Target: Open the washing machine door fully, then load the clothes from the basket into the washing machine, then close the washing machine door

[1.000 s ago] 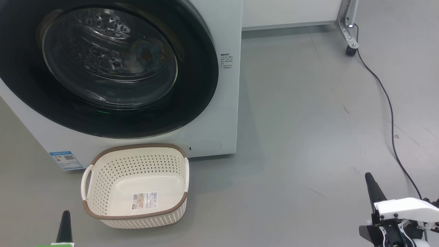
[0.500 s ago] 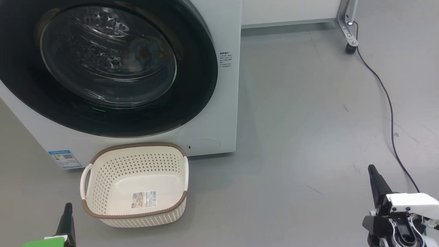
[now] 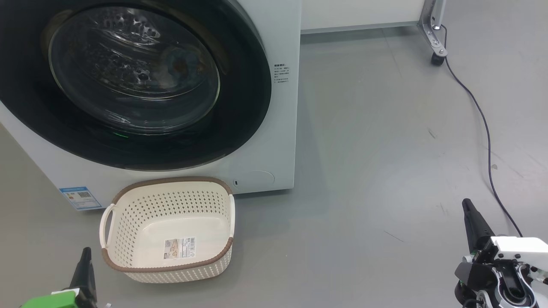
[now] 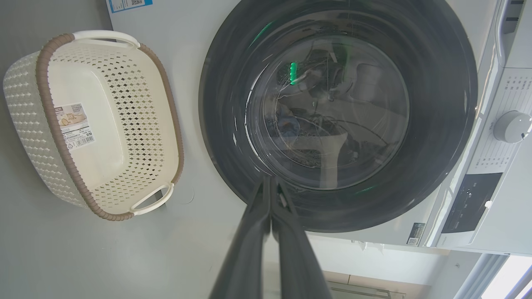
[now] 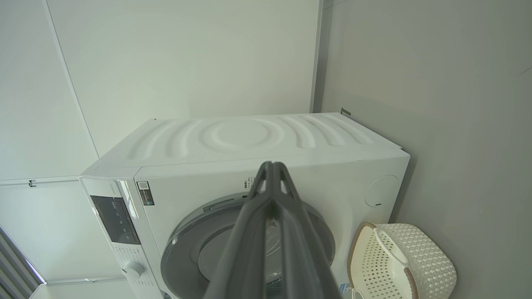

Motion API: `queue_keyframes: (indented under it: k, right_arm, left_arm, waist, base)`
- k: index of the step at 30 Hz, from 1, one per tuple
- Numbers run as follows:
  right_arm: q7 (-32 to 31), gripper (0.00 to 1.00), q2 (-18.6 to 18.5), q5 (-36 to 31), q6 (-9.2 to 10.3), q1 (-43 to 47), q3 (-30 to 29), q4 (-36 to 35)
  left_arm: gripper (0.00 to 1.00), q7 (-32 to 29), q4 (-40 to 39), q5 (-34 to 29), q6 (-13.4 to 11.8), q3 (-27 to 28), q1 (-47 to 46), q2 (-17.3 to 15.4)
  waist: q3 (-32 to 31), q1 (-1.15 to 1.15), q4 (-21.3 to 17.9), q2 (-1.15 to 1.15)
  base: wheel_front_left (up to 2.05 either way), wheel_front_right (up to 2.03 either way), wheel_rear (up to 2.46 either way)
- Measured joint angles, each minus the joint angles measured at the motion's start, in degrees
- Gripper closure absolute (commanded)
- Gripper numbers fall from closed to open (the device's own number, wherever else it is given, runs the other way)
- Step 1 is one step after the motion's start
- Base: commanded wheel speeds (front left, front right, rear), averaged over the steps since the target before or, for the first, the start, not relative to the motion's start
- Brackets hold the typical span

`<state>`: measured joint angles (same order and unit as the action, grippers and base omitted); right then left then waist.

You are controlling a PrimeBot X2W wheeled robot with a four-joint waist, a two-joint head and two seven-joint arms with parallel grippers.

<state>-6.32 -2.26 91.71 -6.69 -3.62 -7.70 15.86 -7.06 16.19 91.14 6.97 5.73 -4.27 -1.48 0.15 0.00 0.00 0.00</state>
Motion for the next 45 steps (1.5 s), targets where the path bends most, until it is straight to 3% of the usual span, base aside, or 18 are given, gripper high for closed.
queue_keyframes:
  k: [45]
  right_arm:
    - [0.0, 1.0, 0.01, 0.01, -0.01, -0.09, -0.01, -0.01]
  left_arm:
    - [1.0, 0.1, -0.31, 0.08, 0.0, -0.41, 0.0, -0.02]
  waist:
    - [0.01, 0.0, 0.0, 0.0]
  base:
    - [0.0, 0.0, 0.0]
